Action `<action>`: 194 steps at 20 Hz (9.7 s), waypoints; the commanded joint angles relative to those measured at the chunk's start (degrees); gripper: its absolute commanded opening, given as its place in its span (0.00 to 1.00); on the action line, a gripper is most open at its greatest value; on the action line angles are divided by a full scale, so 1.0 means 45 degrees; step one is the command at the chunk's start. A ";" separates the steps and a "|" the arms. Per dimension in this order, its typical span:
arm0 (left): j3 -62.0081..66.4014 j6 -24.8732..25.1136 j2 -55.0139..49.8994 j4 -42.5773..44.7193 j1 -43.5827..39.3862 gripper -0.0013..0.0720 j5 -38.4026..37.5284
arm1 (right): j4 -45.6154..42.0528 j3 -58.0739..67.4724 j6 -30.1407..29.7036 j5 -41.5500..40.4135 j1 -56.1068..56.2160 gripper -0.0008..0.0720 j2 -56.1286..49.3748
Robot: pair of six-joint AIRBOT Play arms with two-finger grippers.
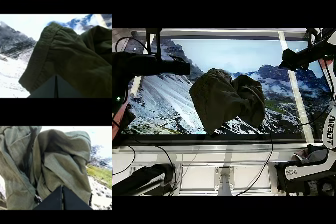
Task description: Fold the clothes and pants, and hang the long-sleeved shirts on hangers.
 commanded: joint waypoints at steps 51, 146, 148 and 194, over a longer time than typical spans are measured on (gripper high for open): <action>-0.7019 -0.2667 -0.3687 -0.6489 0.3317 0.70 -0.6018 | 0.8369 -0.4532 -0.3449 -0.0685 -0.1967 0.64 0.0010; -0.3109 -0.6188 -0.1666 0.1098 0.5066 0.05 -0.5124 | -0.2754 -0.3332 -0.2977 -0.5085 -0.1987 0.03 0.1511; -0.3264 -0.6139 -0.1700 0.1569 0.5066 0.05 -0.3740 | -0.2817 -0.3327 -0.2608 -0.4163 -0.2011 0.03 0.1214; -0.3293 -0.5901 -0.1744 0.1005 0.4274 0.05 -0.5906 | 0.1486 0.0947 -0.2637 -0.2225 0.2540 0.18 -0.5547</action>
